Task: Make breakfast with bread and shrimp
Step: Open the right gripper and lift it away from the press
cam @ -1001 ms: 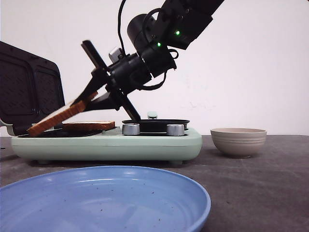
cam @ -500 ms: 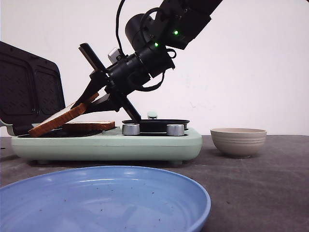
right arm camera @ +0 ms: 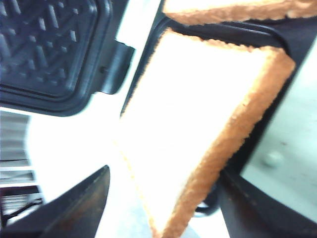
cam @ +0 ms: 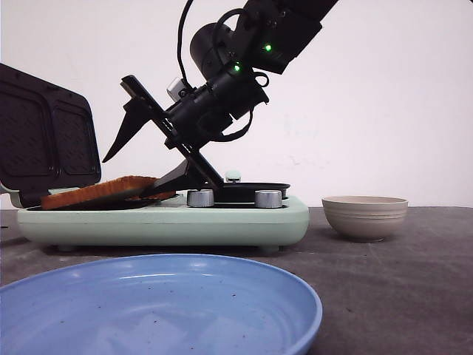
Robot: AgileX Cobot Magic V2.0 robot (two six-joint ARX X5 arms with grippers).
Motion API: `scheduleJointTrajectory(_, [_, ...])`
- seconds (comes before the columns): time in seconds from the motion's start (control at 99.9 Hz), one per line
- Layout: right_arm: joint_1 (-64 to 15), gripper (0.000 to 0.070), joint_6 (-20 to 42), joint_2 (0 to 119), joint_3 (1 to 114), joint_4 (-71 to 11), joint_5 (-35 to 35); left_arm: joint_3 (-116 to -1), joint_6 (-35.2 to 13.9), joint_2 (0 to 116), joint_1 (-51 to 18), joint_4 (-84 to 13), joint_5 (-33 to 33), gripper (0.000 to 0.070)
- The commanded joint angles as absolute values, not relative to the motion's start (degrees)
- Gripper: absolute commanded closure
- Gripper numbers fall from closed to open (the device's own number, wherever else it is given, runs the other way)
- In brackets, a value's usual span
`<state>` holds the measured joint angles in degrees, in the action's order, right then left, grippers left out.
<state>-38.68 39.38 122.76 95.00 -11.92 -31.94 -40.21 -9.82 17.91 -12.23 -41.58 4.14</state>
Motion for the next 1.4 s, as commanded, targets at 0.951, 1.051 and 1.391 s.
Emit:
scheduleJointTrajectory(0.951, [-37.21,0.0304,8.49,109.71,109.27,-35.94,-17.1,-40.53,-8.21,17.87,-12.27,-40.95,1.32,0.0])
scheduleJointTrajectory(1.051, [-36.71,0.0304,6.74,106.0,108.53,-37.26,-15.73,-40.53,-7.73,17.85,-12.27,-40.99,1.19,0.0])
scheduleJointTrajectory(1.391, [-36.6,0.0355,2.28,90.26,93.49,-32.27,-11.49,-40.53,-6.09,17.87,-12.27,-40.64,-0.71,0.0])
